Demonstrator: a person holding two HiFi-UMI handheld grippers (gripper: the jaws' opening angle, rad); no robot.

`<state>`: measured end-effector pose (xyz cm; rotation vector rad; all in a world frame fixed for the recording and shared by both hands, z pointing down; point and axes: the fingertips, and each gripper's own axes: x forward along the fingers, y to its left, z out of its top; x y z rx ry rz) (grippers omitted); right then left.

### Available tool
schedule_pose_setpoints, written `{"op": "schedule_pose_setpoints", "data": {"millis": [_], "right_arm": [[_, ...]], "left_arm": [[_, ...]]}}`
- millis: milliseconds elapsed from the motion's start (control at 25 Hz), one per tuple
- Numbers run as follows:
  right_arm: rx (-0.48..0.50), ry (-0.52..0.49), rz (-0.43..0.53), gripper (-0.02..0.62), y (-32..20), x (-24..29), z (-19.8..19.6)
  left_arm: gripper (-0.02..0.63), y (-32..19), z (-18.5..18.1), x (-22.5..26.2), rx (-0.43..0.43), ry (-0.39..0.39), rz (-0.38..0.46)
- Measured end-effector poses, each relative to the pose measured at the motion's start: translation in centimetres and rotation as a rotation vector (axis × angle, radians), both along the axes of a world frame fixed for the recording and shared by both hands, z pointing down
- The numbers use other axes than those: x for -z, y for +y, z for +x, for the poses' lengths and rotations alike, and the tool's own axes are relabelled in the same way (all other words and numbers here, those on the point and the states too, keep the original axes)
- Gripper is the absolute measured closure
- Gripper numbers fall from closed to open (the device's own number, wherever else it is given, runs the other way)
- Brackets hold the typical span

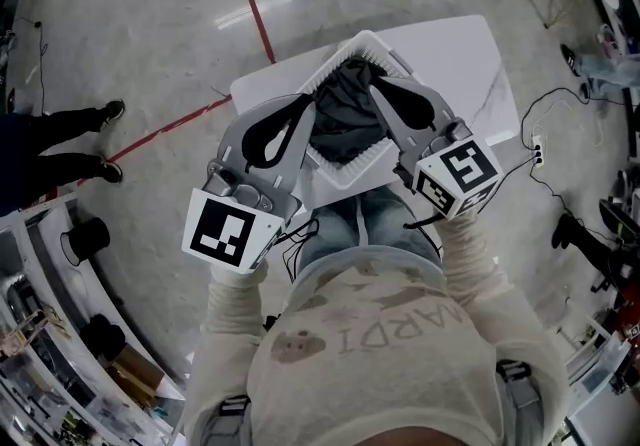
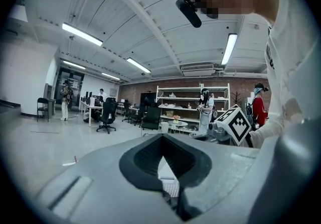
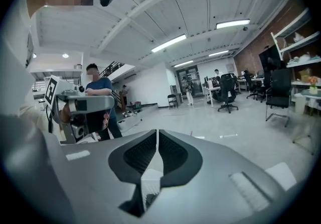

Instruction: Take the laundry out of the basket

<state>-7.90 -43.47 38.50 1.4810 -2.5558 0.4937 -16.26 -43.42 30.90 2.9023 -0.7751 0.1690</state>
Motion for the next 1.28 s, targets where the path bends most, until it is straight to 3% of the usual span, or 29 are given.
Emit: {"op": "schedule_pose_setpoints", "data": {"millis": [200, 880, 1080, 1280], "right_arm": [[-0.021, 0.077, -0.098, 0.502, -2.2, -5.9, -0.9], [0.001, 0.219, -0.365, 0.477, -4.4, -24.7, -0.3], [0.053, 0.264, -0.432, 0.443, -4.0, -29.6, -0.7], [0.166, 0.351, -0.512, 0.388, -3.0, -33.6, -1.8]], "left_arm": [[0.606, -2.4, -0.8, -3.1, -0.058, 0.001, -0.016], [0.606, -6.9, 2.9, -18.1, -0.272, -0.056, -0.091], [0.606, -7.3, 4.5, -22.0, -0.324, -0.073, -0.097], [0.606, -7.1, 5.7, -24.6, -0.365, -0.089, -0.102]]}}
